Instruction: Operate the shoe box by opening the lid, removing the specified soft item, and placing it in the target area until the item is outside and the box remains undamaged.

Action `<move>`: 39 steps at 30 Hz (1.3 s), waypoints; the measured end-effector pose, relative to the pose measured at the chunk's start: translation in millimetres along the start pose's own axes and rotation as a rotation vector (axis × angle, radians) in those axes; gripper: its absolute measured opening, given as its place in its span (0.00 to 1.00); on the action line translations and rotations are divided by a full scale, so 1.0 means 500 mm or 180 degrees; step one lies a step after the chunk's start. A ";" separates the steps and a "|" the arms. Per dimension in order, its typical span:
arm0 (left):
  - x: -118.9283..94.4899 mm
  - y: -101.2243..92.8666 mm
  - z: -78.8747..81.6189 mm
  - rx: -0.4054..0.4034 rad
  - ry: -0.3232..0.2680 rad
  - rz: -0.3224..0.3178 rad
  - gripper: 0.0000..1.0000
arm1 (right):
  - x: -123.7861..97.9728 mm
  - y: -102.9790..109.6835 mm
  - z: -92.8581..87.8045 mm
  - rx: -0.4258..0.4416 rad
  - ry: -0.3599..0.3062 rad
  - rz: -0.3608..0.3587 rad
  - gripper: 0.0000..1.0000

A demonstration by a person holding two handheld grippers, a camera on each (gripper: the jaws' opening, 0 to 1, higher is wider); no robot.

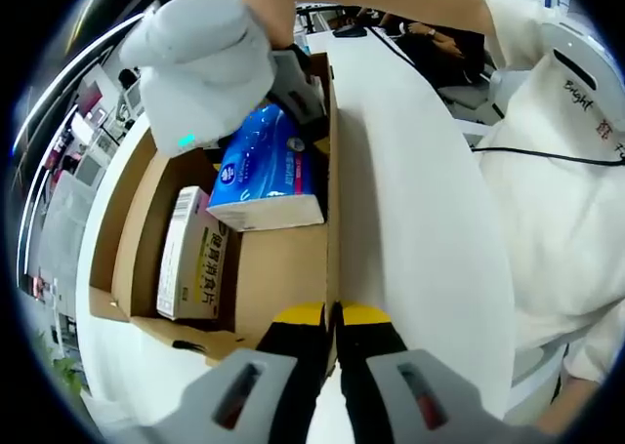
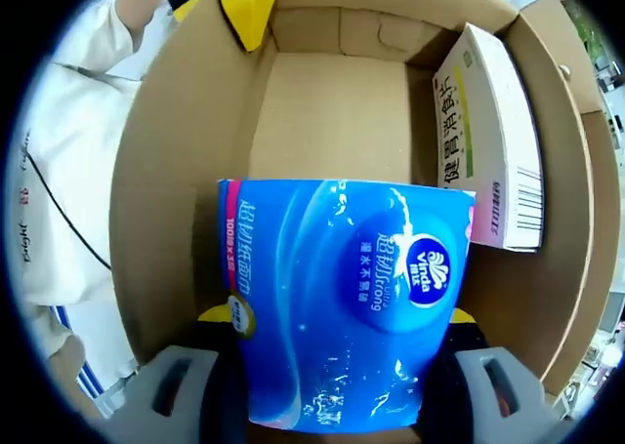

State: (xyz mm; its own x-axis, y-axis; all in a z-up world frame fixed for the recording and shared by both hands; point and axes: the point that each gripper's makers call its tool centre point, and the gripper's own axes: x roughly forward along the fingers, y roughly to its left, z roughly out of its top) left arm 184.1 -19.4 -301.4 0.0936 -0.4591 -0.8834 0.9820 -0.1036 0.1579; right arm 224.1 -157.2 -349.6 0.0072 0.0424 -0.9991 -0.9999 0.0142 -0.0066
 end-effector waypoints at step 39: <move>-0.004 0.001 -0.002 0.0019 -0.0047 0.0046 0.03 | -0.222 0.005 0.010 -0.0500 0.0080 -0.0482 0.69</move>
State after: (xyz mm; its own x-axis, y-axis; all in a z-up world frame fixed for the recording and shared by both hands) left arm 184.6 -17.9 -300.0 0.1053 -0.4734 -0.8745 0.9796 -0.1021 0.1732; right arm 221.1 -156.7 -238.7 0.1591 0.0266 -0.9869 -0.9773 -0.1373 -0.1613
